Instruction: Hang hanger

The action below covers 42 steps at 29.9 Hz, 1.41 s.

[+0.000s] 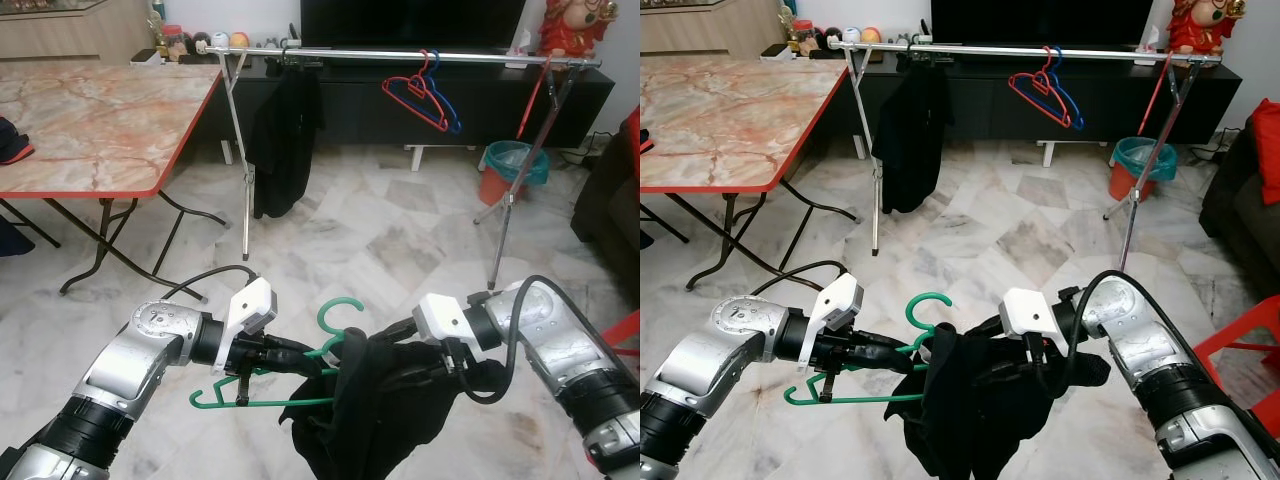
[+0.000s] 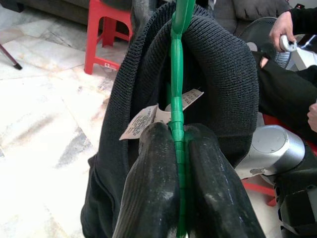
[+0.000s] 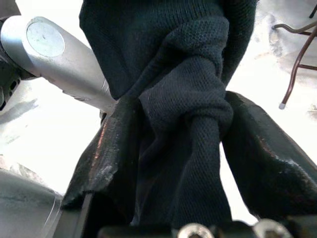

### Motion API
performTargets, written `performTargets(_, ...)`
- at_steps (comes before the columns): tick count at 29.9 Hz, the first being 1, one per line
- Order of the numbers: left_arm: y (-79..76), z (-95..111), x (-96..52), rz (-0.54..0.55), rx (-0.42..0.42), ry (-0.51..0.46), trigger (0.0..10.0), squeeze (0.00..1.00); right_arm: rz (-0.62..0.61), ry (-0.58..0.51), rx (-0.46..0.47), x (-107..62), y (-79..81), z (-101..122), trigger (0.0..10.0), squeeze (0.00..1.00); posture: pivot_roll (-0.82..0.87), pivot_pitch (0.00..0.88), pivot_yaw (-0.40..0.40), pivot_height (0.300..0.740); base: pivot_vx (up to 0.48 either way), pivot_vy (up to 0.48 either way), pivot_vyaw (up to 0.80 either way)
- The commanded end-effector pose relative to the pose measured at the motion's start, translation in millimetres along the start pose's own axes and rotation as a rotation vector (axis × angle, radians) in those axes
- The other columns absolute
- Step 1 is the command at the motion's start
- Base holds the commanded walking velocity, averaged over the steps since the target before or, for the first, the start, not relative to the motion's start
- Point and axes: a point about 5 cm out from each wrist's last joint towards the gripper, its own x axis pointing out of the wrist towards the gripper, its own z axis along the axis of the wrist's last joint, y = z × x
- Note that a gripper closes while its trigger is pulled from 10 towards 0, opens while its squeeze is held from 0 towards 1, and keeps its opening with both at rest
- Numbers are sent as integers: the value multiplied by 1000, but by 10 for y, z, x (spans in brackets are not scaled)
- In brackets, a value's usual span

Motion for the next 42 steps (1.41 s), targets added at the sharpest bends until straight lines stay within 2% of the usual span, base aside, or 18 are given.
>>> performTargets(1,-13,87,21,-25,48,-4,10000,0,-20,-14,-17,-24,-42,57,0,0,-58,0,-11,740,0,0,0)
performTargets(42,45,120,26,18,50,-9,10000,0,-28,6,-4,39,-50,39,0,0,-54,0,-7,740,0,0,0)
